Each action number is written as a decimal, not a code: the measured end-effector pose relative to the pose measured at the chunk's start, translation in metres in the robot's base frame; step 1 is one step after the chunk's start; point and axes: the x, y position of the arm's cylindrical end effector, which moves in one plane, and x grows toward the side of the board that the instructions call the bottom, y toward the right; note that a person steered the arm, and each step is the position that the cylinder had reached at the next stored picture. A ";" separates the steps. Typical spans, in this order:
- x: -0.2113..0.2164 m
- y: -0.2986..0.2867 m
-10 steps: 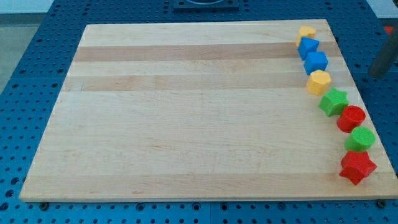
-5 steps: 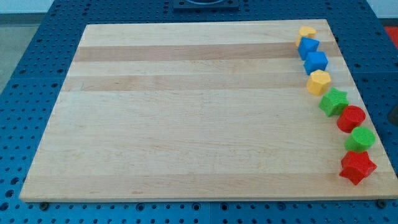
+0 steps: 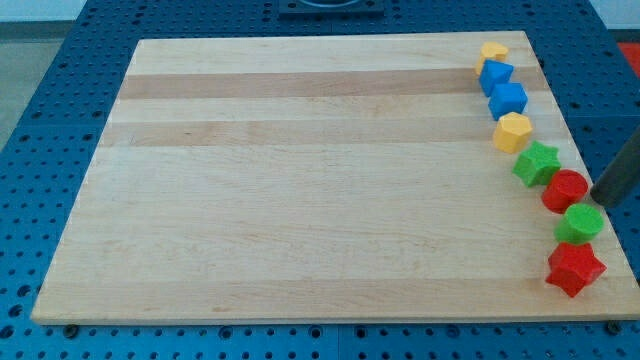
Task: Slide the red star to the top right
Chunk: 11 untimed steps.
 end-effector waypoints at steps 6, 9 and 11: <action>0.025 -0.001; 0.043 0.002; 0.043 -0.009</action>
